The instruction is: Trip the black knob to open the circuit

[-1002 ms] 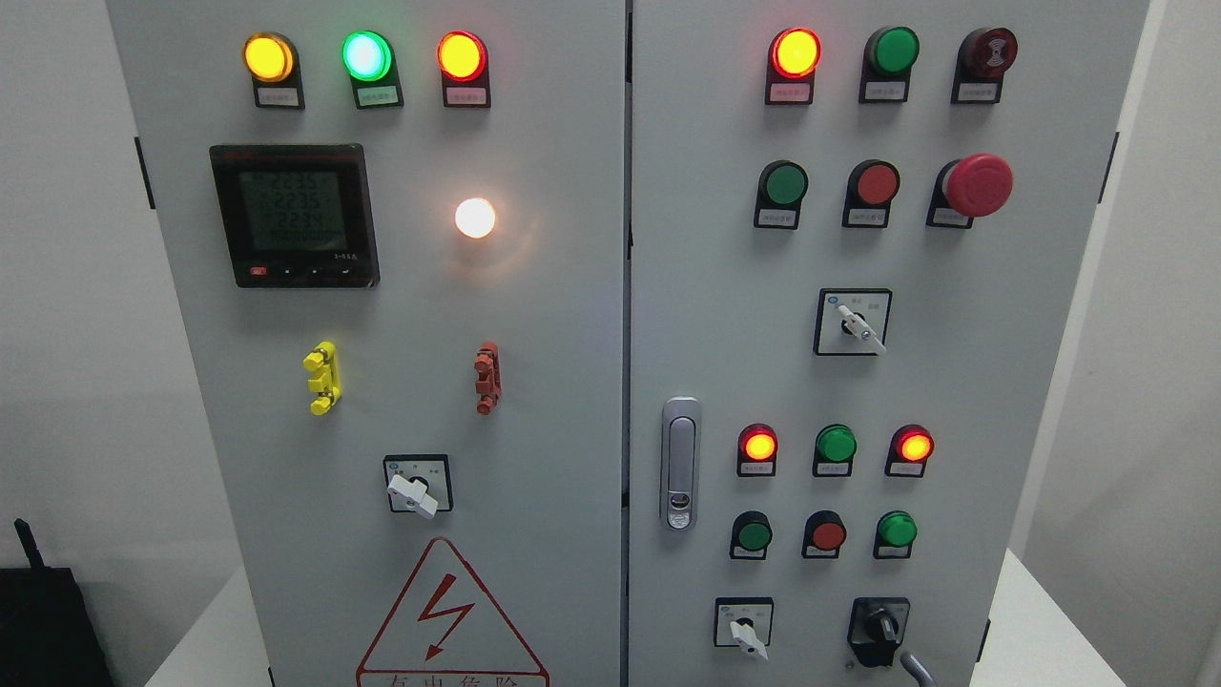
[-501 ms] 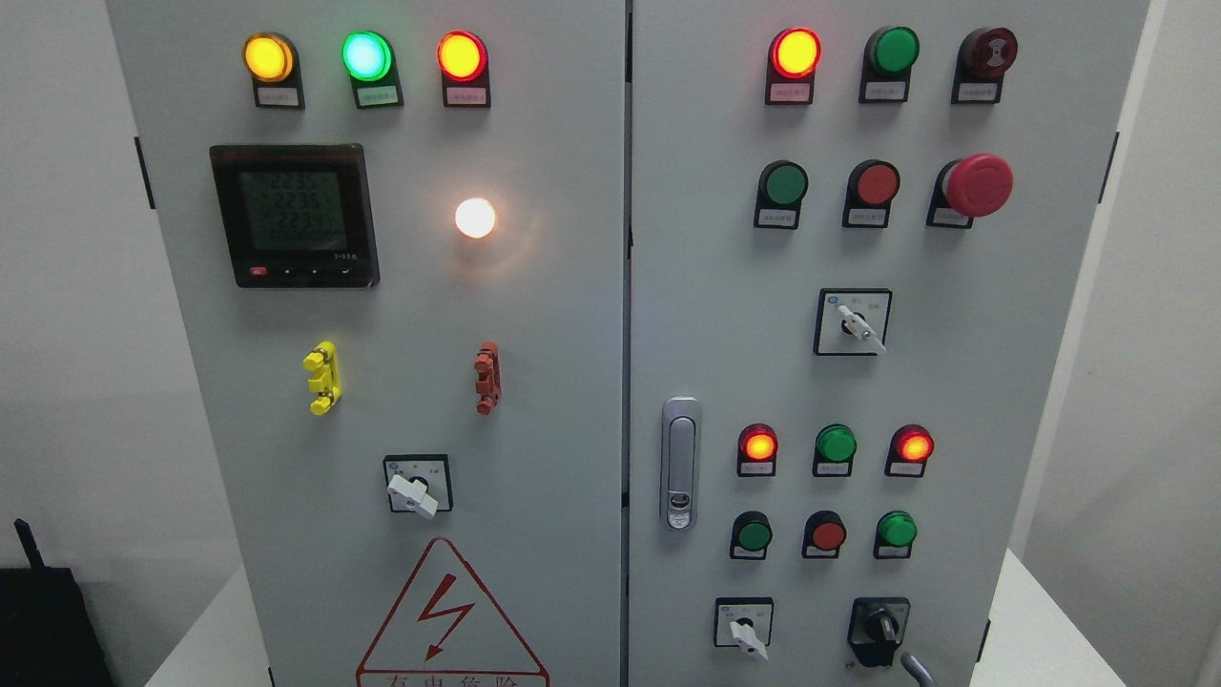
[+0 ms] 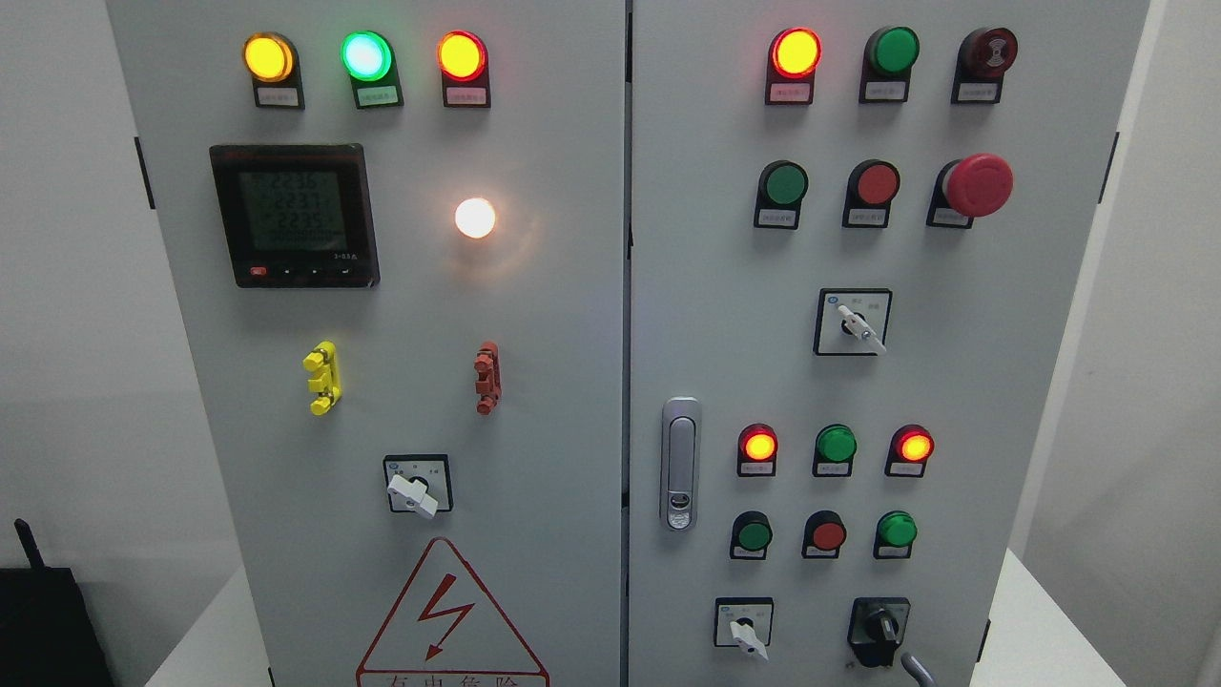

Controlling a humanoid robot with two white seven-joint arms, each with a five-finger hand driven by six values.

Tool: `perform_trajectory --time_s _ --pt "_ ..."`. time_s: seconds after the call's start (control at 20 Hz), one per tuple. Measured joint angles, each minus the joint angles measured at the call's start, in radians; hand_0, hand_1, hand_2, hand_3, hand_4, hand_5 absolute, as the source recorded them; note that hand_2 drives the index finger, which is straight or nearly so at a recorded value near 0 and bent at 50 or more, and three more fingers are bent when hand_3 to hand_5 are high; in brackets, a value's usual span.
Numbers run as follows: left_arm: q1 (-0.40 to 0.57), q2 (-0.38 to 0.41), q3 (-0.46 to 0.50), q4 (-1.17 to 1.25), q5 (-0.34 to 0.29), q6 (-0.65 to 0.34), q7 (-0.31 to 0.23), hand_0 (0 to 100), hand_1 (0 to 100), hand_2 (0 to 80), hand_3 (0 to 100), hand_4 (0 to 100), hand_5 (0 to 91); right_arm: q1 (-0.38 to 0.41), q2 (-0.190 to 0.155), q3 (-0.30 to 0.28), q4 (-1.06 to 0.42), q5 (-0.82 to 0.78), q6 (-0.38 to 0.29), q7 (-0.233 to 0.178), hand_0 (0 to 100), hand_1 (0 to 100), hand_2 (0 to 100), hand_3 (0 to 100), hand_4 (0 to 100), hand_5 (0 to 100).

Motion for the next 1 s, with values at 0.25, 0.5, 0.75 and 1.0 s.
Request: perform_trajectory --time_s 0.25,0.5,0.75,1.0 --pt "0.0 0.0 0.0 0.0 0.0 -0.001 0.0 12 39 0.0 0 0 0.0 -0.002 0.0 0.0 -0.001 0.002 0.0 0.0 0 0 0 100 96 100" --pt "0.0 0.0 0.0 0.0 0.0 -0.002 0.0 12 39 0.0 0 0 0.0 -0.003 0.0 0.0 -0.001 0.003 0.0 0.0 0 0 0 100 96 100" --pt "0.0 0.0 0.0 0.0 0.0 -0.002 0.0 12 39 0.0 0 0 0.0 -0.003 0.0 0.0 -0.001 0.003 0.0 0.0 0 0 0 100 96 100" --pt "0.0 0.0 0.0 0.0 0.0 -0.002 0.0 12 39 0.0 0 0 0.0 -0.005 0.0 0.0 -0.002 0.005 0.0 0.0 0 0 0 100 96 100"
